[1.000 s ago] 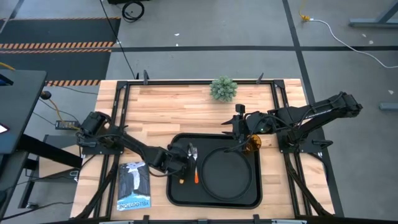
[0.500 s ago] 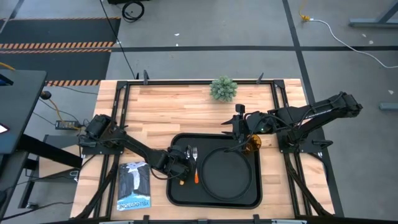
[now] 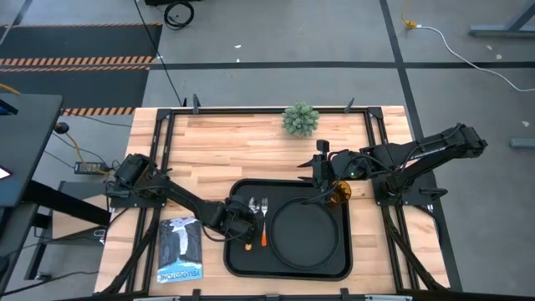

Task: Pick and place plate/cup/fork/spoon on tray
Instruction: Put the yellow spoon on the left side of the orange spoon, then return to home position

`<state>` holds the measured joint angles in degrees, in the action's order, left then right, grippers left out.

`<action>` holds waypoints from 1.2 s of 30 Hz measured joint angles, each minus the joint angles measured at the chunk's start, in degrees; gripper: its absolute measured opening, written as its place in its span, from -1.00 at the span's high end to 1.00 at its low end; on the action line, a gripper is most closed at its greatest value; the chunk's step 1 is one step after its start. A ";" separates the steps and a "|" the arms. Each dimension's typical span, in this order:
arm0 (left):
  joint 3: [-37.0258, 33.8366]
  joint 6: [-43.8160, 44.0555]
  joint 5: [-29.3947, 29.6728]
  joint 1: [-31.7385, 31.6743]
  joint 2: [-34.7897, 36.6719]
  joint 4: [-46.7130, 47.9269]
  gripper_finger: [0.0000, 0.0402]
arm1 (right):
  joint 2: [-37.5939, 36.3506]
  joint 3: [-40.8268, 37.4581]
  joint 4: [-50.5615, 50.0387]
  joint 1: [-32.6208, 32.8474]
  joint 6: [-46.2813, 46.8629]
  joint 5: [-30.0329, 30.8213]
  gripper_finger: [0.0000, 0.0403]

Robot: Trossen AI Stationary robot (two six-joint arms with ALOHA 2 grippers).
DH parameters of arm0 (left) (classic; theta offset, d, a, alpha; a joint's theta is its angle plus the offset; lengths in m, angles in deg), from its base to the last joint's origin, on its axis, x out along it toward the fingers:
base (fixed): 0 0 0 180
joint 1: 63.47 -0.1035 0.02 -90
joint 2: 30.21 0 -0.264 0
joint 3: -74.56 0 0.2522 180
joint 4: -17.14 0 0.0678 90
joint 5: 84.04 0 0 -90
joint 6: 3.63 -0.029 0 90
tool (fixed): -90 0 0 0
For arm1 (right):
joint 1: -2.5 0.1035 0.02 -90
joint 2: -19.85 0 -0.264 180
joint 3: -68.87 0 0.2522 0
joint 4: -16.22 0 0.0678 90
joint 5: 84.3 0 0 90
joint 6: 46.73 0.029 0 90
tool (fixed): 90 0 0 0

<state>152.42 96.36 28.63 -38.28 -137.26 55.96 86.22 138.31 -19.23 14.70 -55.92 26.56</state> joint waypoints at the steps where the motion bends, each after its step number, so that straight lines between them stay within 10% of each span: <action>1: 0.00 -0.06 0.00 0.00 0.00 0.00 0.47 | 0.00 0.00 0.00 0.01 0.02 0.00 0.24; 18: 0.09 -11.87 -4.53 -0.07 2.21 -0.48 0.44 | 0.00 0.00 0.23 -0.01 0.02 -0.01 0.24; 36: 0.94 -45.08 -13.73 -1.41 6.01 0.31 0.45 | -0.23 0.00 -1.80 0.00 -1.05 3.11 0.24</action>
<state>153.36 51.28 14.90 -39.68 -131.25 56.28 85.99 138.31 -21.03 14.70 -56.97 29.67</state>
